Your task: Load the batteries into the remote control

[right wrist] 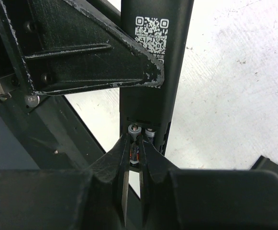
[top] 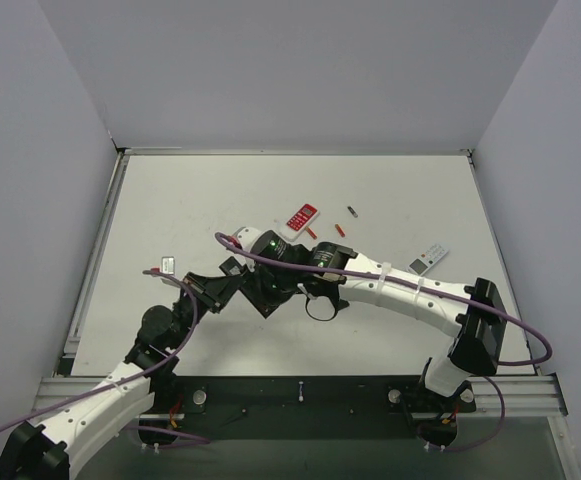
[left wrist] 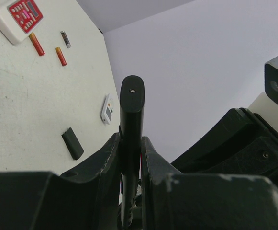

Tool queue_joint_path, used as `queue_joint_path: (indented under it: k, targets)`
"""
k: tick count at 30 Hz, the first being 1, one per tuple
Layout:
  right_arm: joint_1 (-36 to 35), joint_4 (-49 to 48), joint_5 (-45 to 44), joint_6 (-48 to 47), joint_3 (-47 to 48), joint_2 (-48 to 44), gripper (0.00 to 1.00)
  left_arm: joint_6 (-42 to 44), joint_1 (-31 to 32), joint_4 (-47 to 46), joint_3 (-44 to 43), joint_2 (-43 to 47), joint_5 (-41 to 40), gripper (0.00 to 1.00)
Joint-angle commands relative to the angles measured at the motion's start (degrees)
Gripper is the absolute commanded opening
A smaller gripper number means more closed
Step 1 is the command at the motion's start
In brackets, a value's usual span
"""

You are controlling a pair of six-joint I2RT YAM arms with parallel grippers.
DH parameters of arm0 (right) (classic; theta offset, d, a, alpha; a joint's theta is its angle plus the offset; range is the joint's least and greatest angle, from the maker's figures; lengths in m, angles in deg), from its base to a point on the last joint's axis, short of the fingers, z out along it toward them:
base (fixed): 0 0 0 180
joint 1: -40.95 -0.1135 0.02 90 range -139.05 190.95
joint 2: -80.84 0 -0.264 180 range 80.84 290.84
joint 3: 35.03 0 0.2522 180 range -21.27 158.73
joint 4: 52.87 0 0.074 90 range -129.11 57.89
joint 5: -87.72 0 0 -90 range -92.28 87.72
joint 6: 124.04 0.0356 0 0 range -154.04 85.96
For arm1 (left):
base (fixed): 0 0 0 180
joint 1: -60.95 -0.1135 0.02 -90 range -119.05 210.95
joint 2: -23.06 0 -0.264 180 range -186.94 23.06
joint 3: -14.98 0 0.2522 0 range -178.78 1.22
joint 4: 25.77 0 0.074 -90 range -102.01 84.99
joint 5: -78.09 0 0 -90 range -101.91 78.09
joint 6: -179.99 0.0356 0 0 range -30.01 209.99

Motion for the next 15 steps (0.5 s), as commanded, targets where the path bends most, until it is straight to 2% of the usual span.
queue_joint_path:
  k: [1, 9, 15]
  targets:
    - [-1.0, 1.8, -5.0, -1.5, -5.1, 2.5, 0.0, -5.8, 0.3, -11.3, 2.9, 3.9, -2.5, 0.0]
    - [-1.1, 1.8, -7.2, -2.4, -9.3, 2.9, 0.0, -5.1, 0.2, -10.9, 2.5, 6.0, -3.8, 0.0]
    - [-1.4, 4.5, -13.9, -2.9, -8.5, 6.0, 0.0, -1.6, 0.3, -12.3, -0.5, 3.5, 0.5, 0.0]
